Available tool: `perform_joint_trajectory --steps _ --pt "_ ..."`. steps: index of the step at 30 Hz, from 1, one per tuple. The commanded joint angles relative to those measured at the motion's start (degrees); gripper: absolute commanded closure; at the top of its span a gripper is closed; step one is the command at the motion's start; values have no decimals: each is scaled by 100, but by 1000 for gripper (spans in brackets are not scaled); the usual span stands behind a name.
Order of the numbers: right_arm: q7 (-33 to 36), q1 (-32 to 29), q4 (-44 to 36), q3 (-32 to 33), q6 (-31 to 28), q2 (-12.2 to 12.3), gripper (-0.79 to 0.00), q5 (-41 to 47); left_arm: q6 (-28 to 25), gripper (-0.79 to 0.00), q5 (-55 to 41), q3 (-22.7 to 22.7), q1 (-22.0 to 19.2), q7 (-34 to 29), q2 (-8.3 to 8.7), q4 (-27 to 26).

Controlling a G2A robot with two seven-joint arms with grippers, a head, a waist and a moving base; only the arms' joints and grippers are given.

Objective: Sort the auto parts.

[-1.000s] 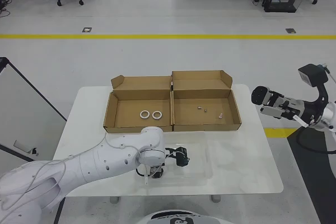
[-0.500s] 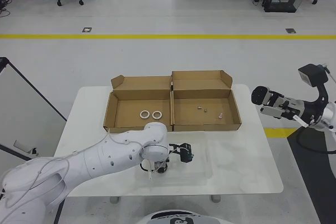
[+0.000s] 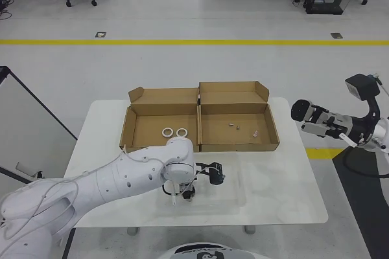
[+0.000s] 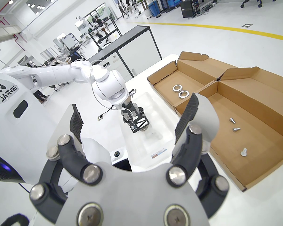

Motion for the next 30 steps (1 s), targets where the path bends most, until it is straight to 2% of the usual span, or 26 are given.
perform_joint_trajectory --steps 1,7,18,26,30 --pt "0 0 0 0 0 0 -785 1 -7 -465 2 0 15 7 22 24" --pt "0 0 0 0 0 0 -785 1 -73 -372 30 0 89 73 38 56" --pt "0 0 0 0 0 0 -785 1 -107 -369 87 0 115 107 13 146" --pt "0 0 0 0 0 0 -785 1 -104 -428 91 0 108 104 5 188" --pt "0 0 0 0 0 0 -785 1 -111 -431 97 0 93 112 1 212"
